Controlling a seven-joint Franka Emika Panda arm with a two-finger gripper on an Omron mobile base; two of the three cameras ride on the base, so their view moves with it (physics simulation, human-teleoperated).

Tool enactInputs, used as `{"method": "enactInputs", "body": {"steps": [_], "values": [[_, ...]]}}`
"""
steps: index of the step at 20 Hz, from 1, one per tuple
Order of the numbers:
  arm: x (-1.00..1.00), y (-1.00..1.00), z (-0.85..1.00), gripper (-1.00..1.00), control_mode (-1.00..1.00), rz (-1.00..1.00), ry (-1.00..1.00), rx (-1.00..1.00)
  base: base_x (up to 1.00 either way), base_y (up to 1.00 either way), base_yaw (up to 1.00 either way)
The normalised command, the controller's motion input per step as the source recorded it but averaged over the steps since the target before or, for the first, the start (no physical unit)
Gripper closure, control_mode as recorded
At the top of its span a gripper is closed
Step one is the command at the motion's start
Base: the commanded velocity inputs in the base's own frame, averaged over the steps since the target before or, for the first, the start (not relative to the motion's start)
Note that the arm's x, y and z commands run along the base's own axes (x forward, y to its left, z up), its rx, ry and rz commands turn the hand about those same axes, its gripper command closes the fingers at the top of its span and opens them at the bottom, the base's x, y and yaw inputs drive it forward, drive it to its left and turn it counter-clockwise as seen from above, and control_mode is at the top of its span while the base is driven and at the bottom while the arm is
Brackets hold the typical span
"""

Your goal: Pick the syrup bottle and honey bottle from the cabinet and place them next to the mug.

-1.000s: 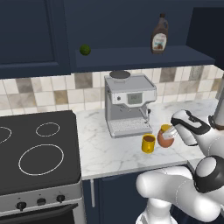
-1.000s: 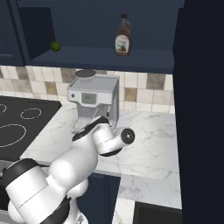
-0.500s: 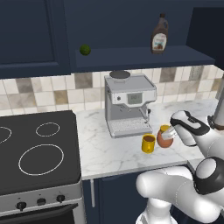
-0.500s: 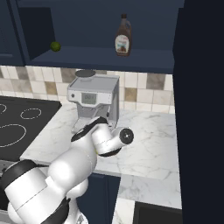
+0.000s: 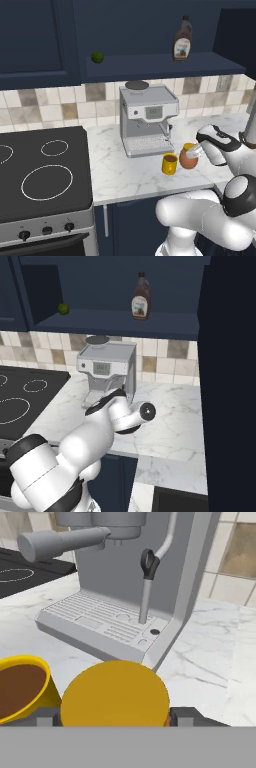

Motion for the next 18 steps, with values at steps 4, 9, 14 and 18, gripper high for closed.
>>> {"method": "enactInputs", "body": {"steps": [4, 9, 14, 18], "values": [[0.00, 0.00, -0.23, 1.00, -1.00, 0.00, 0.00, 0.01, 0.00, 0.00, 0.00], [0.00, 0.00, -0.11, 1.00, -1.00, 0.00, 0.01, 0.00, 0.00, 0.00, 0.00], [0.00, 0.00, 0.00, -1.00, -1.00, 0.00, 0.00, 0.00, 0.00, 0.00, 0.00], [0.00, 0.00, 0.00, -1.00, -1.00, 0.00, 0.00, 0.00, 0.00, 0.00, 0.00]]}}
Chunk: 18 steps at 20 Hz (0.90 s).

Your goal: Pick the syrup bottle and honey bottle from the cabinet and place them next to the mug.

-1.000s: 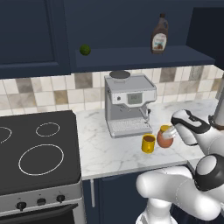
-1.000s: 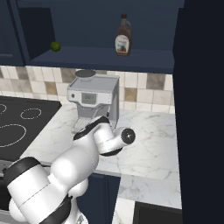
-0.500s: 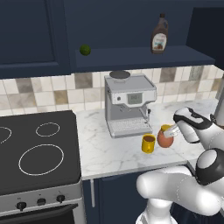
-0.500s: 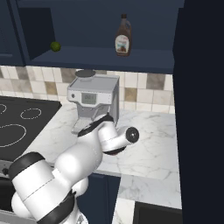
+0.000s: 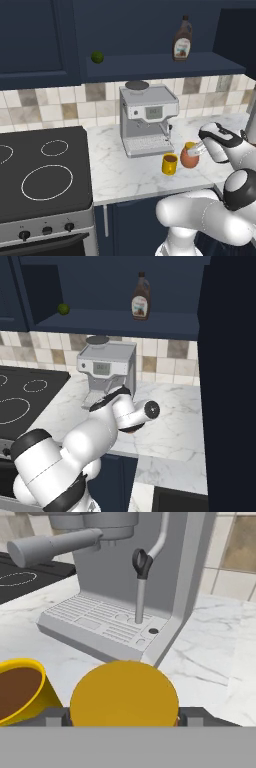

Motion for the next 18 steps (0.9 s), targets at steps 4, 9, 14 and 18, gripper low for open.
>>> {"method": "enactInputs", "body": {"steps": [4, 9, 14, 18], "values": [[0.00, 0.00, 0.06, -1.00, -1.00, 0.00, -0.01, 0.00, 0.00, 0.00, 0.00], [0.00, 0.00, 0.29, -1.00, -1.00, 0.00, -0.02, 0.00, 0.00, 0.00, 0.00], [0.00, 0.00, 0.47, -1.00, -1.00, 0.00, -0.07, 0.00, 0.00, 0.00, 0.00], [0.00, 0.00, 0.45, -1.00, -1.00, -0.04, -0.05, -0.02, 0.00, 0.00, 0.00]]}}
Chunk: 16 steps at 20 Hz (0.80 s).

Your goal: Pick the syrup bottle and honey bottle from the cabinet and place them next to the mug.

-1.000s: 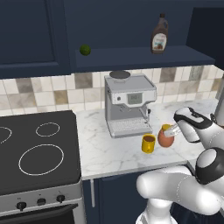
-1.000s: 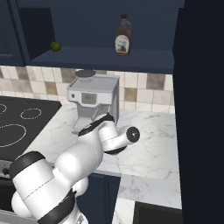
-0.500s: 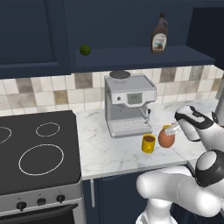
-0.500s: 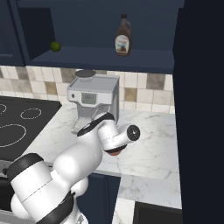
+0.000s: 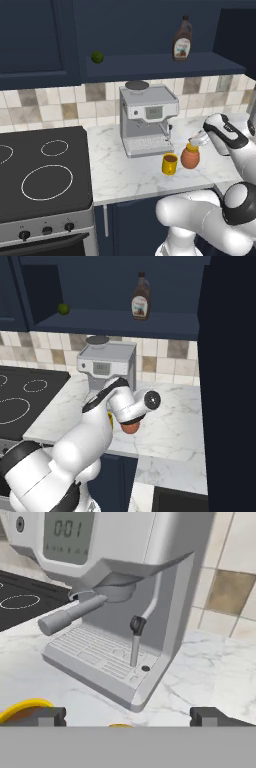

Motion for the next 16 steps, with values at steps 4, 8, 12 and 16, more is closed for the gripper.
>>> {"method": "enactInputs", "body": {"steps": [4, 8, 12, 16], "values": [[-0.03, 0.00, 0.44, -1.00, -1.00, -0.10, -0.03, -0.05, 0.00, 0.00, 0.00], [-0.21, 0.00, 0.49, -1.00, -1.00, -0.13, -0.01, -0.04, 0.00, 0.00, 0.00], [-0.23, 0.00, 0.58, -1.00, -1.00, -0.16, -0.03, -0.04, 0.00, 0.00, 0.00], [-0.21, 0.00, 0.73, -1.00, -1.00, -0.19, -0.05, -0.04, 0.00, 0.00, 0.00]]}}
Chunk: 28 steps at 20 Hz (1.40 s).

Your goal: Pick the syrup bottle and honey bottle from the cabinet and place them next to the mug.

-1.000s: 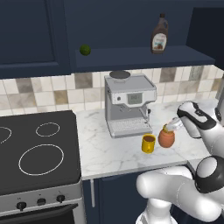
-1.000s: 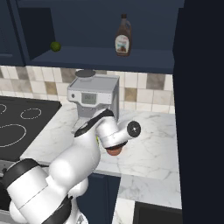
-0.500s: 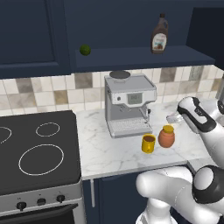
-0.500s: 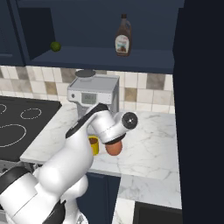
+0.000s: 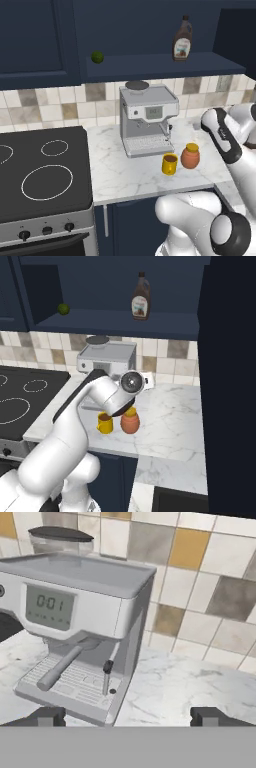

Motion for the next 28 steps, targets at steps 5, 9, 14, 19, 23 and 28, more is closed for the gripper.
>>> {"method": "enactInputs", "body": {"steps": [5, 9, 14, 19, 23, 28], "values": [[-0.27, 0.01, 0.78, -1.00, -1.00, -0.20, -0.09, -0.02, 0.00, 0.00, 0.00], [-0.24, 0.03, 0.88, -1.00, -1.00, -0.15, -0.13, -0.02, 0.00, 0.00, 0.00], [-0.23, 0.08, 0.88, -1.00, -1.00, -0.12, -0.14, -0.01, 0.00, 0.00, 0.00], [-0.25, 0.04, 0.82, -1.00, -1.00, -0.11, -0.12, 0.00, 0.00, 0.00, 0.00], [-0.23, 0.02, 0.82, -1.00, -1.00, -0.12, -0.09, 0.00, 0.00, 0.00, 0.00], [-0.03, 0.02, 0.65, -1.00, -1.00, -0.06, -0.03, 0.00, 0.00, 0.00, 0.00]]}}
